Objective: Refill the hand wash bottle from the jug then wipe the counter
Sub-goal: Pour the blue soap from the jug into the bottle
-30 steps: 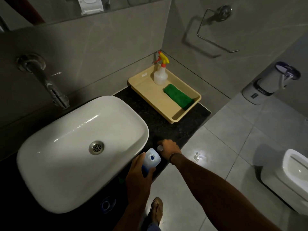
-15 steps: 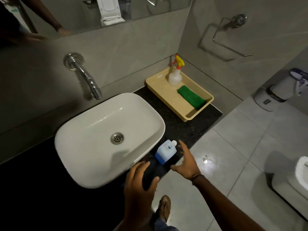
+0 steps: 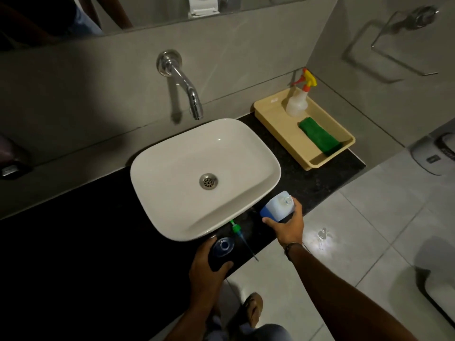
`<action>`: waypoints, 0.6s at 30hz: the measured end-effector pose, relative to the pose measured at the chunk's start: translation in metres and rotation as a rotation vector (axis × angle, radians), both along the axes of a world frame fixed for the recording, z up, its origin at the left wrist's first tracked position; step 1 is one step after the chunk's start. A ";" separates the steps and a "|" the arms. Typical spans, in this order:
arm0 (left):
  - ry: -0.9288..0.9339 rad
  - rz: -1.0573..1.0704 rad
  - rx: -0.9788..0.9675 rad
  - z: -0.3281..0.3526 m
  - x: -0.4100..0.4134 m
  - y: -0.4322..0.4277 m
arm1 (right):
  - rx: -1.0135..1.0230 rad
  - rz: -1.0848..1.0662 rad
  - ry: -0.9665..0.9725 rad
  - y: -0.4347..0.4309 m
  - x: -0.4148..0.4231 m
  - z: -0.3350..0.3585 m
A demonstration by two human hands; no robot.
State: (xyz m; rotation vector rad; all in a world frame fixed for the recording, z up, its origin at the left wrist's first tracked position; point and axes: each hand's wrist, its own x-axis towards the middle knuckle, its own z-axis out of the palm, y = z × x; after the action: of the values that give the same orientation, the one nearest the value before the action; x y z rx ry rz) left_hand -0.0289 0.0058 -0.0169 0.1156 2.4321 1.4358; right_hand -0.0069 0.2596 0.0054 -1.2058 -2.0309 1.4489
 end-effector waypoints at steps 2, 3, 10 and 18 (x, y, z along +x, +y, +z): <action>-0.021 -0.008 0.007 -0.006 -0.006 0.005 | 0.002 -0.019 -0.006 0.003 -0.002 -0.005; -0.034 0.001 0.014 -0.007 -0.008 0.006 | 0.004 -0.027 -0.008 0.004 -0.003 -0.006; 0.028 0.027 0.074 0.016 -0.005 0.005 | 0.094 0.053 0.049 0.008 0.006 0.006; 0.221 0.093 0.260 0.122 -0.007 -0.007 | 0.278 0.222 0.323 -0.009 0.016 0.140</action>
State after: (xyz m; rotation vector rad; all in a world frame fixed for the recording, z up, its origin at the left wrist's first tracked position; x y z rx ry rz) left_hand -0.0360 -0.0012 0.1048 0.2345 2.4338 1.8673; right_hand 0.0088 0.2503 0.1449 -0.6076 -2.0954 1.2995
